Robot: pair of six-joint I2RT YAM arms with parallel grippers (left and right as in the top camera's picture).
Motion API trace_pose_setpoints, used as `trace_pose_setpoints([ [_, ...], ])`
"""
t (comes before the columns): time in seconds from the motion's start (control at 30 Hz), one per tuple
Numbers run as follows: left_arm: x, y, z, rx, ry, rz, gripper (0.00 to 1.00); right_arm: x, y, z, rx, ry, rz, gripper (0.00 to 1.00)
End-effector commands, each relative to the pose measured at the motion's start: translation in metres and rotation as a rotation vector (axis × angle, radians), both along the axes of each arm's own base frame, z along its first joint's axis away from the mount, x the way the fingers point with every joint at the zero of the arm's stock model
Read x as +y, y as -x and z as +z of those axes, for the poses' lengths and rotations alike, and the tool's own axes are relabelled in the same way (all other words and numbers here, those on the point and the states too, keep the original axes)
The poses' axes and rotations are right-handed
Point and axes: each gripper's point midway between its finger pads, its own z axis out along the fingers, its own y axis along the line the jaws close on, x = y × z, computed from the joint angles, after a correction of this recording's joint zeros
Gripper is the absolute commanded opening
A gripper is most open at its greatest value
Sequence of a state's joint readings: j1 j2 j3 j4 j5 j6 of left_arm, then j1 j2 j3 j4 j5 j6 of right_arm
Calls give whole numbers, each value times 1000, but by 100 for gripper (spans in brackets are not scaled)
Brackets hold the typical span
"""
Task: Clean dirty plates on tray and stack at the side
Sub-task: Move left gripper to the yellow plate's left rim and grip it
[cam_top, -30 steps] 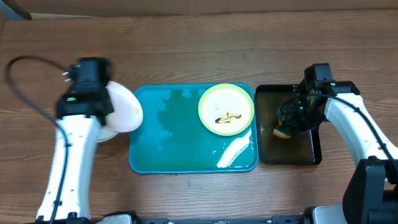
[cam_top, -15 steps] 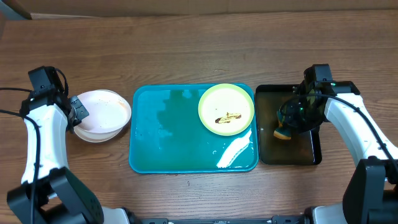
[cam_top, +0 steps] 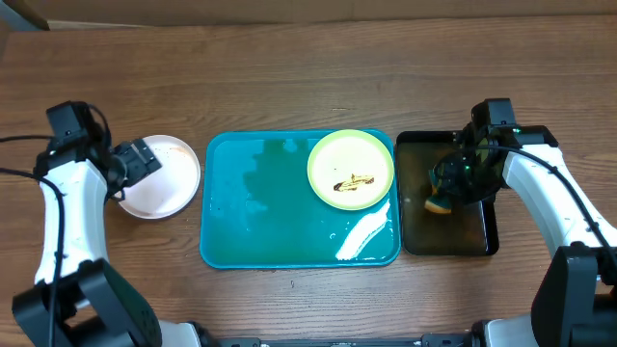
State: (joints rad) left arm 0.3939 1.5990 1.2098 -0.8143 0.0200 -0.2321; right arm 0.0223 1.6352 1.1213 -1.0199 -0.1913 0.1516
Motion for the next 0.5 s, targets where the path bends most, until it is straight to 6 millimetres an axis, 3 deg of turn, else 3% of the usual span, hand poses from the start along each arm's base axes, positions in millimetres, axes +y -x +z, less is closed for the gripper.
trace_pose_setpoints([
  [0.0, -63, -24, 41, -163, 104, -227, 100, 2, -4, 6, -68, 19, 138, 4],
  [0.1, -123, -30, 47, -193, 178, -434, 100, 1, -7, 5, -83, 32, 176, 4],
  [0.17, -148, -30, 45, -184, 201, -502, 100, 1, -8, 5, -87, 32, 176, 4],
  [0.2, -170, -28, 43, -172, 207, -563, 100, 1, -10, 4, -90, 32, 176, 4],
  [0.33, -210, -25, 38, -154, 219, -673, 100, 1, -11, -4, -83, 33, 183, 4],
  [0.47, -239, -19, 31, -129, 227, -749, 100, 1, -8, -23, -87, 32, 180, 4],
])
